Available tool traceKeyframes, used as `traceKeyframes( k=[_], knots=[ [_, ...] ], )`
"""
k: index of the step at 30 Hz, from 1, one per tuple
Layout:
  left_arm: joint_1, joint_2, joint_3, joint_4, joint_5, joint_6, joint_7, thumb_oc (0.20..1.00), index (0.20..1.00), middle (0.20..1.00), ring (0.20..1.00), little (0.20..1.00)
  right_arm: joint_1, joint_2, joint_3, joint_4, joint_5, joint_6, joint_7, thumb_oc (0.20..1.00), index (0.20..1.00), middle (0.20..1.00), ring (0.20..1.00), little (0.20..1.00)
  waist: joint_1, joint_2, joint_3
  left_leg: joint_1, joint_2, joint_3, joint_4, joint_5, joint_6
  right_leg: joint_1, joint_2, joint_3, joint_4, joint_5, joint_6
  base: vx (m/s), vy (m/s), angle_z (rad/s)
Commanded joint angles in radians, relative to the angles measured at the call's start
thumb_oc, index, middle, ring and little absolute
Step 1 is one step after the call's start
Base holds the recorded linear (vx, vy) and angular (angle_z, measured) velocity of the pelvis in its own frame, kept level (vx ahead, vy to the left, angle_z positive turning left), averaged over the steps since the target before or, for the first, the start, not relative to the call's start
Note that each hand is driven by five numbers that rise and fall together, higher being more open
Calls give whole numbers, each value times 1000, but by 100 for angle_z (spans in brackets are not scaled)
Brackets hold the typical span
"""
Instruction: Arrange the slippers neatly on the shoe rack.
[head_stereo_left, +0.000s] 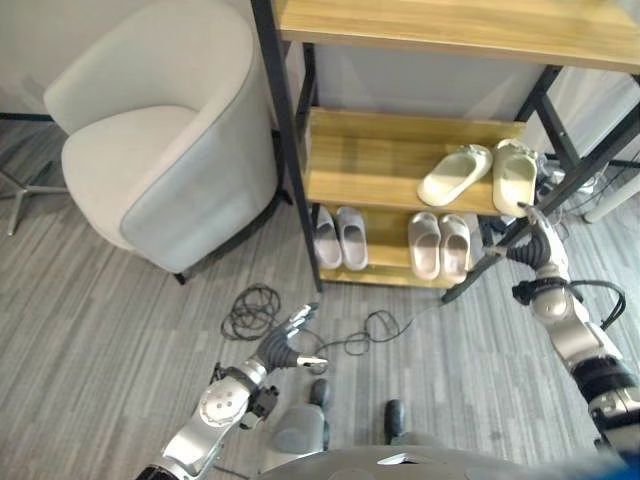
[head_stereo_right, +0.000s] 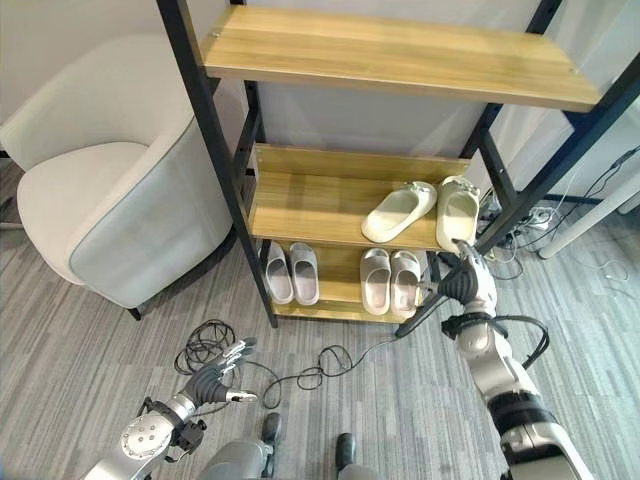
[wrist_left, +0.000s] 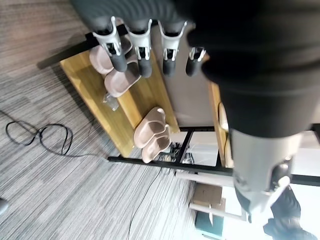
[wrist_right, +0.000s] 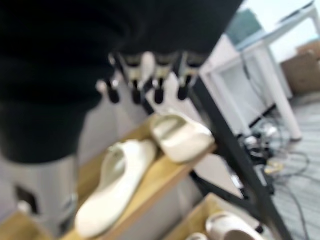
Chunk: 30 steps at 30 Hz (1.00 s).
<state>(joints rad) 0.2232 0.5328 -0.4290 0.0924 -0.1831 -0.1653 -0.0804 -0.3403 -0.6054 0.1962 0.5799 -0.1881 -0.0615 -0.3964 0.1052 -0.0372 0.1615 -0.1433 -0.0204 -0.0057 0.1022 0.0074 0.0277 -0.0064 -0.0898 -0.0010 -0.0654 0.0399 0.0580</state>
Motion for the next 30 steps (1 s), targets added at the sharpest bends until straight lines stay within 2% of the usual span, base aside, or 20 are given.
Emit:
traceKeyframes(
  k=[1, 2, 4, 6, 7, 9, 10, 11, 13, 15, 20, 25, 30],
  knots=[
    [13, 41, -17, -65, 11, -48, 14, 1000, 1000, 1000, 1000, 1000, -74, -54, 9, 28, 18, -14, -37, 1000, 1000, 1000, 1000, 1000, 28, 3, -38, -84, -18, -31, 24, -23, 3, 17, 20, -42, 299, -197, 85, 71, 79, -6],
    [13, 41, -16, -66, 11, -48, 15, 1000, 1000, 1000, 1000, 1000, -76, -53, 9, 29, 18, -15, -37, 1000, 1000, 1000, 1000, 1000, 29, 2, -37, -85, -18, -30, 26, -24, 4, 10, 19, -41, 311, -202, 86, 46, 70, -8],
    [21, 66, -1, -79, 24, -57, 26, 1000, 1000, 1000, 1000, 1000, -94, -58, 15, 28, 14, -12, -28, 1000, 1000, 1000, 1000, 1000, 12, 6, -7, -61, -15, -37, 43, -43, 23, -64, 19, -34, 473, -101, 140, -11, 52, -8],
    [15, 72, 4, -74, 23, -60, 32, 1000, 1000, 1000, 1000, 1000, -106, -49, 15, 29, 13, -10, -32, 1000, 1000, 1000, 1000, 1000, -4, 28, 20, -54, -8, -55, 64, -56, 32, -134, 20, -33, 588, -73, 158, 16, 22, 0],
    [4, 72, -2, -75, 19, -67, 34, 1000, 1000, 1000, 1000, 1000, -130, -53, 15, 41, 14, -7, -36, 1000, 1000, 1000, 1000, 1000, -11, 37, 33, -38, -8, -77, 70, -71, 28, -169, -14, -26, 541, -97, 139, 100, -73, 0],
    [-11, 62, -13, -69, 14, -71, 35, 1000, 1000, 1000, 1000, 1000, -140, -61, 18, 34, 15, -9, -42, 1000, 1000, 1000, 1000, 1000, -25, 41, 43, -28, -9, -102, 76, -89, 11, -184, -48, -3, 439, -119, 109, 121, -112, 15],
    [-12, 62, -13, -68, 13, -71, 34, 1000, 1000, 1000, 1000, 1000, -140, -61, 19, 34, 15, -9, -42, 1000, 1000, 1000, 1000, 1000, -27, 42, 43, -27, -8, -105, 77, -92, 11, -179, -47, -6, 435, -119, 108, 132, -109, 29],
    [-23, 60, -16, -68, 12, -72, 40, 1000, 1000, 1000, 1000, 1000, -140, -65, 24, 17, 10, -5, -48, 1000, 1000, 1000, 1000, 1000, -36, 40, 45, -12, -6, -115, 74, -106, -3, -198, -74, 11, 350, -103, 98, 117, -137, 27],
    [-36, 55, -31, -54, 15, -82, 40, 1000, 1000, 1000, 1000, 1000, -129, -77, 14, 24, 15, -9, -45, 1000, 1000, 1000, 1000, 1000, -40, 15, 41, -23, -24, -127, 113, -132, -13, -149, -100, 23, 220, -78, 107, 119, -181, 41],
    [-20, 42, -30, -52, 12, -85, 37, 1000, 1000, 1000, 1000, 1000, -125, -82, 9, 12, 9, -9, -42, 1000, 1000, 1000, 1000, 1000, -26, 5, 24, -26, -27, -144, 124, -144, -27, -134, -89, 14, 208, -61, 110, 129, -179, 54],
    [16, 40, -29, -50, -2, -76, 33, 1000, 1000, 1000, 1000, 1000, -151, -106, 19, 17, 8, -12, -42, 1000, 1000, 1000, 1000, 1000, -16, 15, 1, -9, -4, -171, 82, -132, -45, -87, -72, -28, 152, -64, 100, 116, -140, 31],
    [0, 35, -55, -35, 3, -71, 45, 1000, 1000, 1000, 1000, 1000, -269, -137, 71, 60, 26, -12, -48, 1000, 1000, 1000, 1000, 1000, -11, 26, 12, -32, 0, -186, 52, -104, -52, -100, -67, -48, 144, -66, 94, -24, -47, 5],
    [-44, 29, -72, -10, -7, -78, 81, 1000, 1000, 1000, 1000, 1000, -447, -170, 149, 146, 63, -7, -57, 1000, 1000, 1000, 1000, 1000, -2, 48, 49, -91, -14, -201, 29, -68, -54, -162, -66, -58, 169, -71, 89, -92, 30, 10]
  ],
)
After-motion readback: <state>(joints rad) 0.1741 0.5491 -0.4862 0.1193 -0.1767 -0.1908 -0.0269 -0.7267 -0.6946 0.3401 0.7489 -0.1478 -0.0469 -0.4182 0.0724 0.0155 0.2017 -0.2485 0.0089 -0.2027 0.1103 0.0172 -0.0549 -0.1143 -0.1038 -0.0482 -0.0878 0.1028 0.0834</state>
